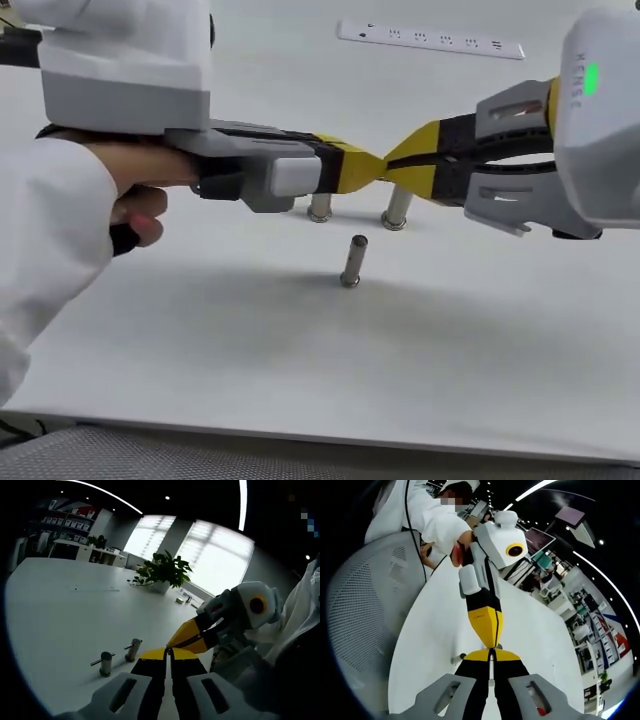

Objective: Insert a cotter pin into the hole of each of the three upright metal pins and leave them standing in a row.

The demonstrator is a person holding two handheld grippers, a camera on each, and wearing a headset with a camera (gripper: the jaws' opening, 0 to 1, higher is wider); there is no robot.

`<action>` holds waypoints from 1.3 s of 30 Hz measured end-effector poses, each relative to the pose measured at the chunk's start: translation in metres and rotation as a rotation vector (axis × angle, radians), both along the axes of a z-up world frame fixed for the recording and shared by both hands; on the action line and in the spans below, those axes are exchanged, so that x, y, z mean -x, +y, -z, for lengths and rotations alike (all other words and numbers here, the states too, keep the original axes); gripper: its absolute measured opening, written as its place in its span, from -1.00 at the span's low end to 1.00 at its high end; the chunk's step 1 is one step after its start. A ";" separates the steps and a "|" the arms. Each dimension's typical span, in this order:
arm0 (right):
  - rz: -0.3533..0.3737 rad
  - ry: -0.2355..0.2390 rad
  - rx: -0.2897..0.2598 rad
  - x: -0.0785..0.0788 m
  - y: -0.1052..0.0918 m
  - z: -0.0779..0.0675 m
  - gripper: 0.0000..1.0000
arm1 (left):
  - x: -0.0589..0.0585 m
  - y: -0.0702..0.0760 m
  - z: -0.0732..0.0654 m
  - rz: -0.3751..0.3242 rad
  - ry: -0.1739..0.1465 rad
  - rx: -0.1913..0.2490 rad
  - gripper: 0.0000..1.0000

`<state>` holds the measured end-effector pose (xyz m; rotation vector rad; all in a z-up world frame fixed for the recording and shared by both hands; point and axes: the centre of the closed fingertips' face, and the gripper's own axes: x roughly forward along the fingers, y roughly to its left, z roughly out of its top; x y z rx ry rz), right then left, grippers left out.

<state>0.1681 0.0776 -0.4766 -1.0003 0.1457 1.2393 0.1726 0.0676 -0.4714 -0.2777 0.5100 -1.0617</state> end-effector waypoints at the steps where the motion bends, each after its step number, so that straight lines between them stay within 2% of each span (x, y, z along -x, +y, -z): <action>1: -0.002 0.002 0.001 0.000 0.000 0.000 -1.00 | 0.001 0.000 0.000 -0.002 -0.002 -0.006 -1.00; 2: -0.002 0.003 0.001 0.000 0.000 0.001 -1.00 | 0.001 0.000 0.000 -0.002 -0.004 -0.008 -1.00; 3: -0.002 0.004 0.000 -0.001 0.000 0.000 -1.00 | 0.001 0.000 -0.001 0.004 -0.034 -0.023 -1.00; 4: -0.002 0.014 -0.002 0.000 0.001 0.001 -1.00 | 0.003 0.000 0.000 0.010 -0.046 -0.035 -1.00; 10: -0.006 0.017 0.000 0.000 0.002 0.002 -1.00 | 0.003 0.000 0.002 0.011 -0.056 -0.067 -1.00; 12: 0.003 0.034 -0.005 -0.001 0.002 0.005 -1.00 | 0.003 0.000 0.003 0.011 -0.057 -0.075 -1.00; 13: 0.022 0.059 0.005 -0.003 -0.001 0.009 -1.00 | 0.003 0.001 0.004 0.013 -0.059 -0.082 -1.00; 14: 0.022 0.057 0.001 -0.004 -0.001 0.009 -1.00 | 0.003 0.001 0.004 0.013 -0.058 -0.083 -1.00; 18: 0.056 0.148 -0.022 -0.002 -0.007 0.016 -0.75 | 0.006 0.003 0.006 0.021 -0.062 -0.093 -1.00; 19: 0.059 0.142 -0.024 -0.004 -0.008 0.016 -0.75 | 0.006 0.003 0.007 0.023 -0.066 -0.098 -1.00; 20: 0.071 0.160 -0.030 -0.005 -0.009 0.018 -0.77 | 0.007 0.004 0.007 0.026 -0.069 -0.101 -1.00; 22: 0.093 0.200 -0.047 -0.004 -0.010 0.020 -0.78 | 0.008 0.004 0.006 0.028 -0.073 -0.099 -1.00; 24: 0.114 0.304 -0.090 -0.003 -0.012 0.024 -0.76 | 0.007 0.006 0.006 0.029 -0.077 -0.091 -1.00; 25: 0.119 0.332 -0.112 -0.002 -0.011 0.023 -0.76 | 0.007 0.006 0.006 0.031 -0.080 -0.092 -1.00; 26: 0.123 0.391 -0.142 0.000 -0.010 0.023 -0.76 | 0.008 0.007 0.006 0.038 -0.087 -0.097 -1.00; 28: 0.134 0.450 -0.188 0.000 -0.009 0.024 -0.77 | 0.009 0.008 0.005 0.049 -0.094 -0.095 -1.00; 30: 0.128 0.523 -0.203 0.002 -0.012 0.026 -0.79 | 0.011 0.008 0.004 0.062 -0.110 -0.097 -1.00; 32: 0.106 0.563 -0.217 0.016 -0.010 0.025 -0.80 | 0.011 0.009 0.002 0.069 -0.138 -0.109 -1.00; 33: 0.105 0.601 -0.217 0.019 -0.010 0.026 -0.82 | 0.010 0.010 0.000 0.081 -0.162 -0.114 -1.00; 35: 0.100 0.656 -0.240 0.023 -0.007 0.025 -0.83 | 0.015 0.008 -0.004 0.112 -0.184 -0.111 -1.00; 39: 0.089 0.695 -0.259 0.025 -0.003 0.023 -0.83 | 0.018 0.011 0.003 0.145 -0.196 -0.146 -1.00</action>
